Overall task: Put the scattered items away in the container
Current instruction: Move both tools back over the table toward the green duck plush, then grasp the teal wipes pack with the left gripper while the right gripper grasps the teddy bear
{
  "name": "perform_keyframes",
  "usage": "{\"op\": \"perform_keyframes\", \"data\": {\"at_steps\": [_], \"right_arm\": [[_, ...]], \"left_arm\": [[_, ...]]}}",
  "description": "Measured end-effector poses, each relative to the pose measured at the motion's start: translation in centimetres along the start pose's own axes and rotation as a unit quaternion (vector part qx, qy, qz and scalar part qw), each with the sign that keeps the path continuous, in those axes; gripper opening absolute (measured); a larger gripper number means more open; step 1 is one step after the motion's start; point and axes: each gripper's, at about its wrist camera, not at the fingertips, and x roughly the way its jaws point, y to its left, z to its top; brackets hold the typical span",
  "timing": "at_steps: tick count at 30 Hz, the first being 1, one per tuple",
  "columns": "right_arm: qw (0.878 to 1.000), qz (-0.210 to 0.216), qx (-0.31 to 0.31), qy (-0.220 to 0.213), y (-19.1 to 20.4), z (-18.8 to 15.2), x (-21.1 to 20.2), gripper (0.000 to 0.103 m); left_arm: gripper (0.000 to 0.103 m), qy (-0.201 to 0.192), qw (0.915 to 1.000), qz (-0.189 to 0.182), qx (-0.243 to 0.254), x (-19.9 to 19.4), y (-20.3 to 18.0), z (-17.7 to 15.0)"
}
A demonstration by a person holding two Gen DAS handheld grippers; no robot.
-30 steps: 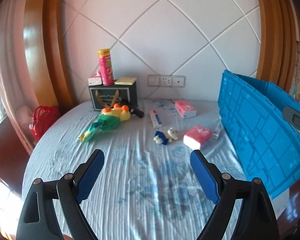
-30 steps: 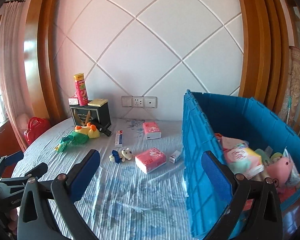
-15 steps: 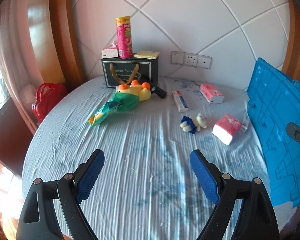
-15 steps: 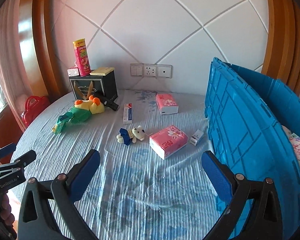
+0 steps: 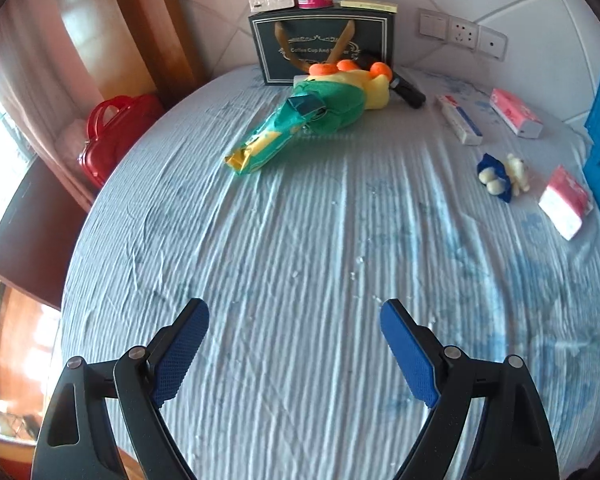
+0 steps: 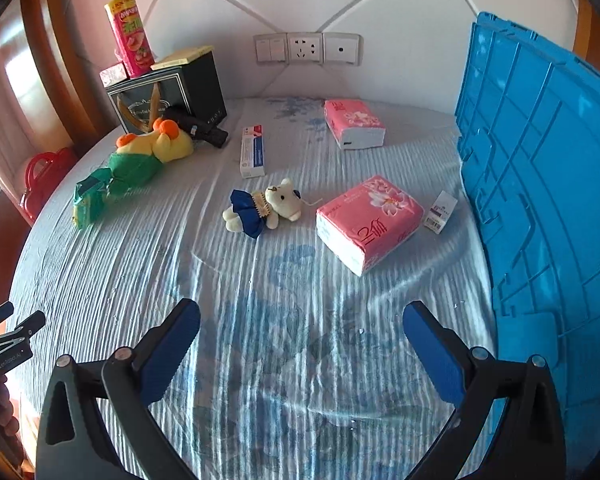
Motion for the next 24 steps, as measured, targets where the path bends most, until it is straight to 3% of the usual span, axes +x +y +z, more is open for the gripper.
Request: {"op": "perform_keyframes", "data": {"at_steps": [7,13,16,20,24], "right_arm": [[1.0,0.013,0.014,0.02,4.8,3.0,3.5,0.103],[0.998,0.057,-0.021,0.025,13.3,7.2,6.5,0.103],[0.997,0.066,-0.025,0.013,16.1,8.8,7.0,0.103],[0.999,0.045,-0.015,0.006,15.6,9.0,7.7,0.103],[0.999,0.003,0.032,0.038,11.3,8.0,9.6,0.103]], "left_arm": [[0.088,-0.007,0.9999,-0.008,-0.005,3.4,4.2,5.3],[0.088,-0.015,0.9992,0.01,-0.036,6.2,9.8,9.3],[0.088,-0.011,0.9984,-0.001,-0.056,7.8,11.6,12.0],[0.088,-0.032,0.9987,-0.031,-0.027,8.1,9.7,14.1],[0.088,-0.027,0.9978,-0.058,0.018,9.4,5.0,14.6]]}}
